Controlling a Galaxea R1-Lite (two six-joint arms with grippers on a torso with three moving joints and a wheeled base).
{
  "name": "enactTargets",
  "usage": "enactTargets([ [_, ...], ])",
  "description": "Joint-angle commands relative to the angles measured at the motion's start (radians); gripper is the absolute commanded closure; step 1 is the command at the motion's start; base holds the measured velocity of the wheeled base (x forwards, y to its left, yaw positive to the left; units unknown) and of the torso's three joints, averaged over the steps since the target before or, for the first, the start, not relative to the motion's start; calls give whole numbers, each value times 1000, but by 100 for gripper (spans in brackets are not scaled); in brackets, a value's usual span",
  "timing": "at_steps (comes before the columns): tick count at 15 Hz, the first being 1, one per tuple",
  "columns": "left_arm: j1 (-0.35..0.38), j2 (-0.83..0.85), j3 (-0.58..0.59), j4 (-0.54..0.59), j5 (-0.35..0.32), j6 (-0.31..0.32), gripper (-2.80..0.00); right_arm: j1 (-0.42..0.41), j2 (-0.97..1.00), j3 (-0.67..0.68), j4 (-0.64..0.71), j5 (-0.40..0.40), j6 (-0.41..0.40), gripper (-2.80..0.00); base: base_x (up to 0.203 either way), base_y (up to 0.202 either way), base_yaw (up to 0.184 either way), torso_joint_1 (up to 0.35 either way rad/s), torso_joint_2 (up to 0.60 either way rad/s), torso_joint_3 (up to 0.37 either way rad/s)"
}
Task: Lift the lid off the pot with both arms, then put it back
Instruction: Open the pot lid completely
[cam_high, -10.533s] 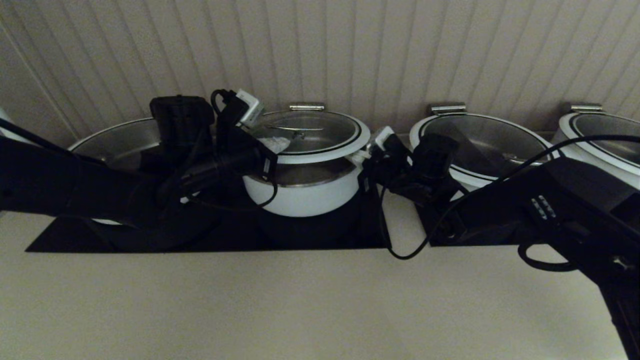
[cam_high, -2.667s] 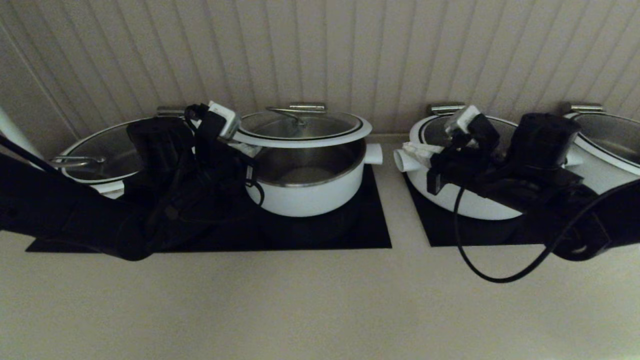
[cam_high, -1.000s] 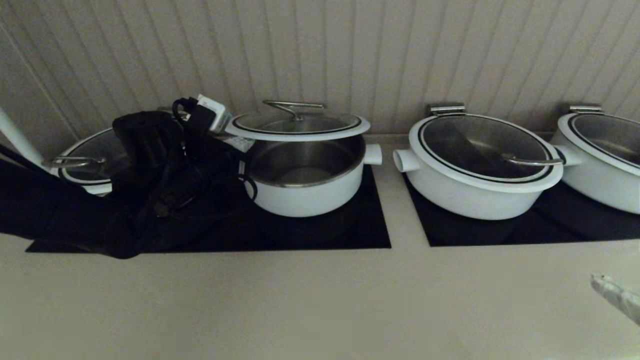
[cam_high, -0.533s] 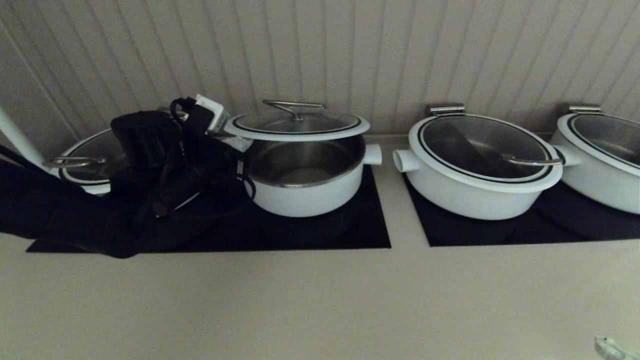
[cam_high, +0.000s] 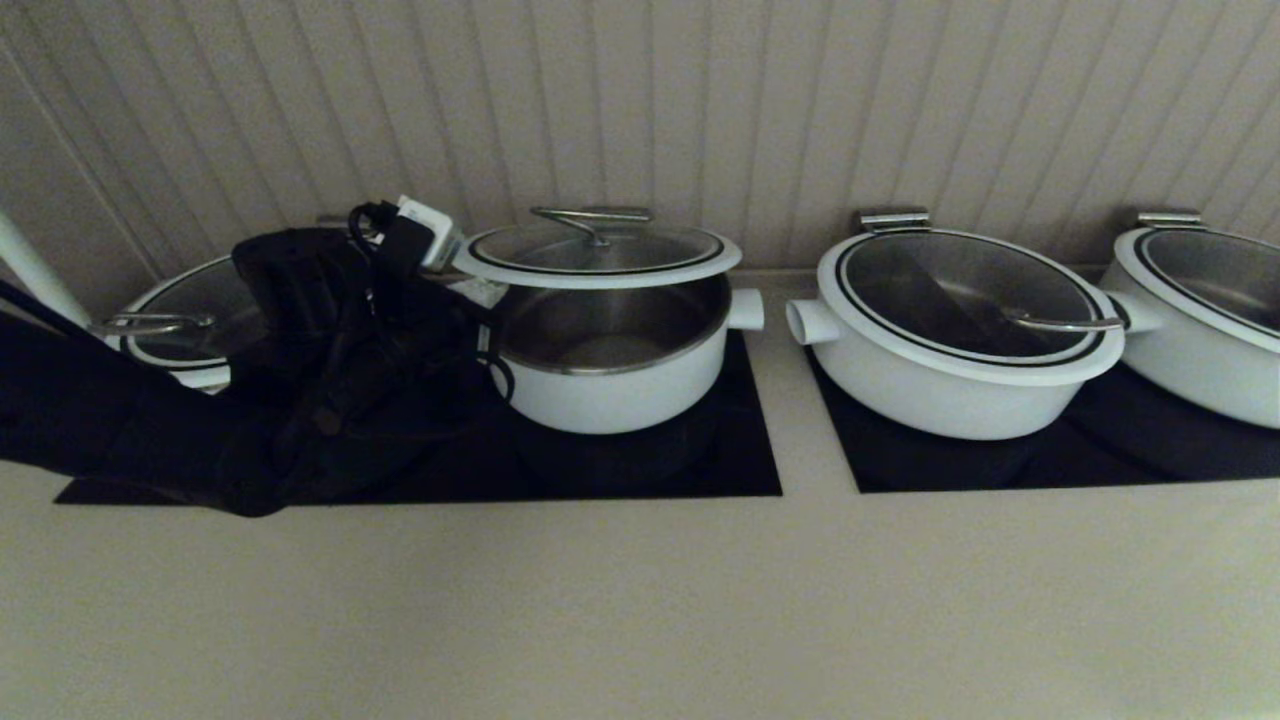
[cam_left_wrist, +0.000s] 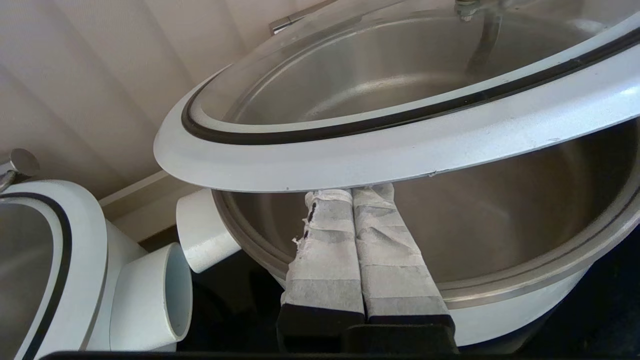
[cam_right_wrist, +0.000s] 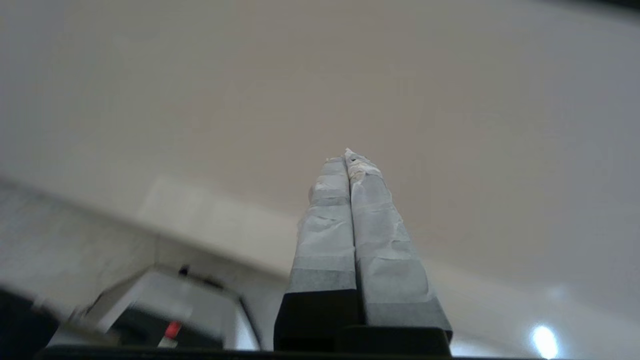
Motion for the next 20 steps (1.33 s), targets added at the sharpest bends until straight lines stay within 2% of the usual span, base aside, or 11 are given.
enactTargets([
  [1,0,5,1,-5,-1,2,0,2,-13,0,29,3,4,0,0,0,0,0,0,0],
  [17,0,6,4,-9,1,2,0,17,-105,0,29,2,19,0,0,0,0,0,0,0],
  [20,0,15,3,-9,4,3,0,17,-105,0,32,2,104,0,0,0,0,0,0,0],
])
